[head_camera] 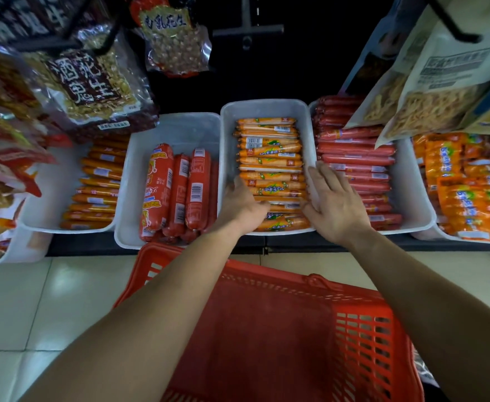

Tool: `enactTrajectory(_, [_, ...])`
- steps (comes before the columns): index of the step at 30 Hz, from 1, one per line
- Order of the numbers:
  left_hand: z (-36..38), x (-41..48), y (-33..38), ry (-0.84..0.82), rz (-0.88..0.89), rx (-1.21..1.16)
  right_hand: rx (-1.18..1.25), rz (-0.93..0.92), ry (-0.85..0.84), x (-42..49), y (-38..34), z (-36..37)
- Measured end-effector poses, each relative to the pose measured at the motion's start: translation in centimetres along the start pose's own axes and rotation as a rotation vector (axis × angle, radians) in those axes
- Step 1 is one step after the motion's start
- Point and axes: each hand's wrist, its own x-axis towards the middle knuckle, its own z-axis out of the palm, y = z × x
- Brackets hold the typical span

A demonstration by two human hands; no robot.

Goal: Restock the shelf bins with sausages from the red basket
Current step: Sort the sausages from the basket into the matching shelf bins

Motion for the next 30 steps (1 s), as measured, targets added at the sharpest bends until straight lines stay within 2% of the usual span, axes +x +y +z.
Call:
enactTrajectory(5, [0.9, -0.1, 0.8, 0.03, -0.043, 0.075, -0.011, 0.019, -0.021, -0.8, -0.3, 0.6])
enactTrajectory(10, [0.4, 1.2, -0.2, -0.011, -0.033, -0.066, 0.022, 0.022, -0.007, -0.7, -0.3, 0.7])
enactTrajectory(13, [0.7, 1.5, 0.4, 0.049, -0.034, -0.069, 0.065, 0.046, 0.021, -0.1, -0.5, 0.6])
enactTrajectory(15, [1.0, 1.9, 0.7, 0.103, -0.055, -0.153, 0.075, 0.046, 0.043, 0.6, -0.6, 0.5])
enactTrajectory(18, [0.8, 2.4, 0.4, 0.089, -0.073, -0.246, 0.05, 0.019, 0.042, 1.7, -0.9, 0.3])
enactTrajectory(30, [1.5, 2.9, 0.1, 0.128, -0.067, -0.306, 0.032, 0.031, 0.041, 2.3, -1.4, 1.1])
